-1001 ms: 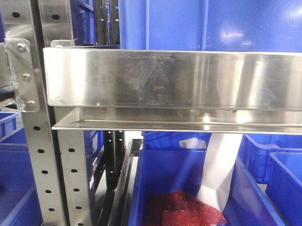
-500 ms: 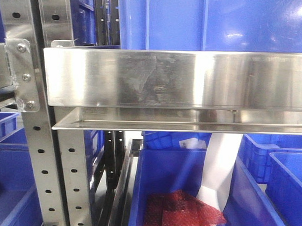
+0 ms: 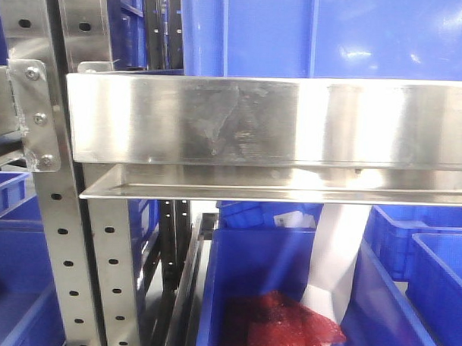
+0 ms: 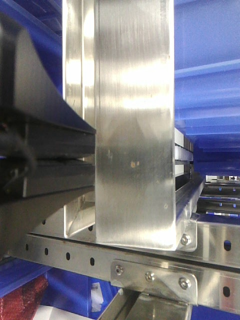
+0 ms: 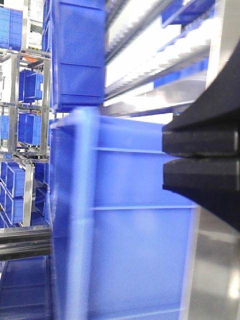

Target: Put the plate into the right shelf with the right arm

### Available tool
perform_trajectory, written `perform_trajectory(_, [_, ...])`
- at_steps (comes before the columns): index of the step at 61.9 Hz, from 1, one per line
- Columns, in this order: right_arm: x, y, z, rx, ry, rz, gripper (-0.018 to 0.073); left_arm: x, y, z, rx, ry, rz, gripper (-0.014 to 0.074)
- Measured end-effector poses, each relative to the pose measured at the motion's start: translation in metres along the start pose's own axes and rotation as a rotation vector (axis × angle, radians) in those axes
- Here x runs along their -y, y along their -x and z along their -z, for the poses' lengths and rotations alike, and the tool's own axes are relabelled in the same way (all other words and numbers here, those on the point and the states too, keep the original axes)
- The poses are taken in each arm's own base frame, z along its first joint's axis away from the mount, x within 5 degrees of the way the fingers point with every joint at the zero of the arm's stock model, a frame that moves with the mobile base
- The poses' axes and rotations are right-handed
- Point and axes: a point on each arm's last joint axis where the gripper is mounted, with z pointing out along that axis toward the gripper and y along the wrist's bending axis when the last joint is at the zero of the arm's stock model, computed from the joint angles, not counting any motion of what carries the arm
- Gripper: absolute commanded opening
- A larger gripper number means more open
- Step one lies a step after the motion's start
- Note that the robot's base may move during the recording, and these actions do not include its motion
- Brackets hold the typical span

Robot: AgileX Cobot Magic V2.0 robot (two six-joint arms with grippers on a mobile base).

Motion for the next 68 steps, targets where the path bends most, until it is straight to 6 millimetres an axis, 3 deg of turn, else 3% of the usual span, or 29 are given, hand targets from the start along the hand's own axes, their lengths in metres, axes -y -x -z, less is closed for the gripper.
perform_trajectory(37, [-0.002,-0.022,-0.011,-0.031,-0.038,-0.002,0.0028,0.0,0.0,0.0,0.0,0.0,0.0,-0.0047])
perform_trajectory(52, [-0.001,-0.062,-0.022,-0.01,-0.124,0.007,0.0028,0.0,0.0,0.0,0.0,0.0,0.0,-0.0047])
perform_trajectory(68, [0.005,-0.123,-0.029,0.021,-0.189,0.007,0.0028,0.0,0.0,0.0,0.0,0.0,0.0,-0.0047])
